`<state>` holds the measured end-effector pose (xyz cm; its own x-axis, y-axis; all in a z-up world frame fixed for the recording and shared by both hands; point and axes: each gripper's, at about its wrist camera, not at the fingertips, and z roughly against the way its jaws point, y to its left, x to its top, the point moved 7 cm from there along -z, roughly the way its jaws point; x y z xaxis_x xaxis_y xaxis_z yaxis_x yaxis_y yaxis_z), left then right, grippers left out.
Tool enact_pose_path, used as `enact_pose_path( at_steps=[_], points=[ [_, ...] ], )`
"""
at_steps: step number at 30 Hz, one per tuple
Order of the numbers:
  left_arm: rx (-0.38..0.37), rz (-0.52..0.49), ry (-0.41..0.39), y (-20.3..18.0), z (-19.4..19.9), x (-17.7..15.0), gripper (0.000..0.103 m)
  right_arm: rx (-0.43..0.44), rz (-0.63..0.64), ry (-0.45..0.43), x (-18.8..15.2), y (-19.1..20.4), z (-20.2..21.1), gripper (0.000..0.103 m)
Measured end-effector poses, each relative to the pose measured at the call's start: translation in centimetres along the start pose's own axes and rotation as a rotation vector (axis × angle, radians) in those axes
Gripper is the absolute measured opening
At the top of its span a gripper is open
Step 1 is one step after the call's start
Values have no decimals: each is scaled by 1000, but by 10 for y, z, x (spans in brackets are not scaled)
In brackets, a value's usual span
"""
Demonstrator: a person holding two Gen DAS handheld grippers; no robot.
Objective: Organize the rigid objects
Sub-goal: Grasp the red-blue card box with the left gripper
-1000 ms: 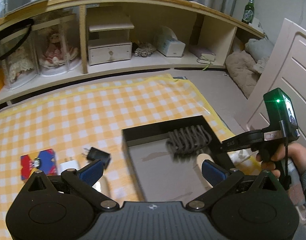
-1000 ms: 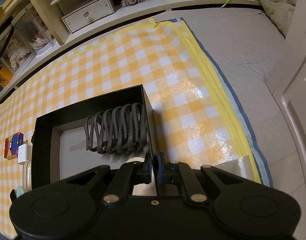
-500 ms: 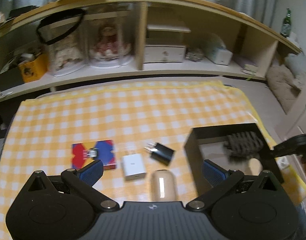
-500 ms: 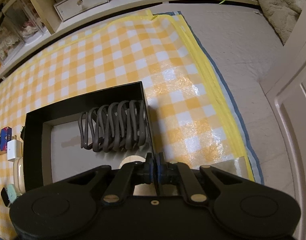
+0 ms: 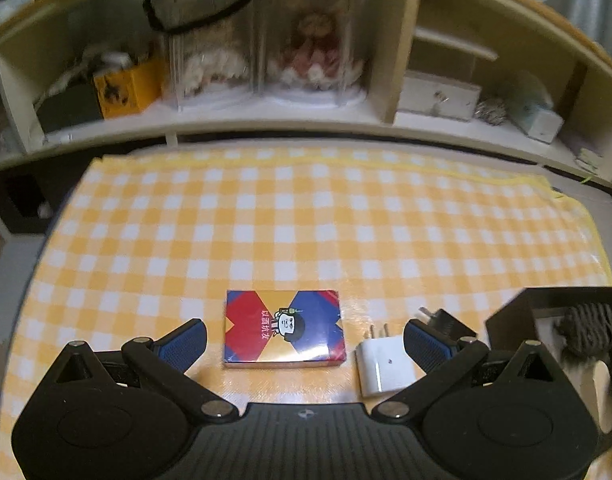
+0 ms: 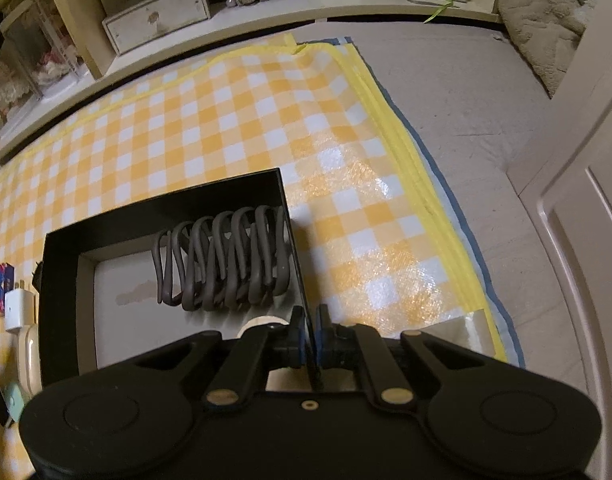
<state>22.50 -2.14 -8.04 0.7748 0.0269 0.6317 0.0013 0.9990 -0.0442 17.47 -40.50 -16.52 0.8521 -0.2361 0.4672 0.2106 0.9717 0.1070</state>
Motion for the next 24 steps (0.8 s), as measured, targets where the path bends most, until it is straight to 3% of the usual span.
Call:
enact_pose_path(
  at_steps=[10,12,17,24],
  points=[
    [60,9,117,-2,-66,5,103,58,-22,-48,-5,-5,3,6],
    [100,-20,111,-3,-70,7,103,64,-21,-53,-6,-6,3,6],
    [135,16,144,8,-78,4,103,77,-21,-57,-7,-7,4,6],
    [117,48,167,19,-81,-4,102,85,-20,-58,-9,-7,5,6]
  ],
)
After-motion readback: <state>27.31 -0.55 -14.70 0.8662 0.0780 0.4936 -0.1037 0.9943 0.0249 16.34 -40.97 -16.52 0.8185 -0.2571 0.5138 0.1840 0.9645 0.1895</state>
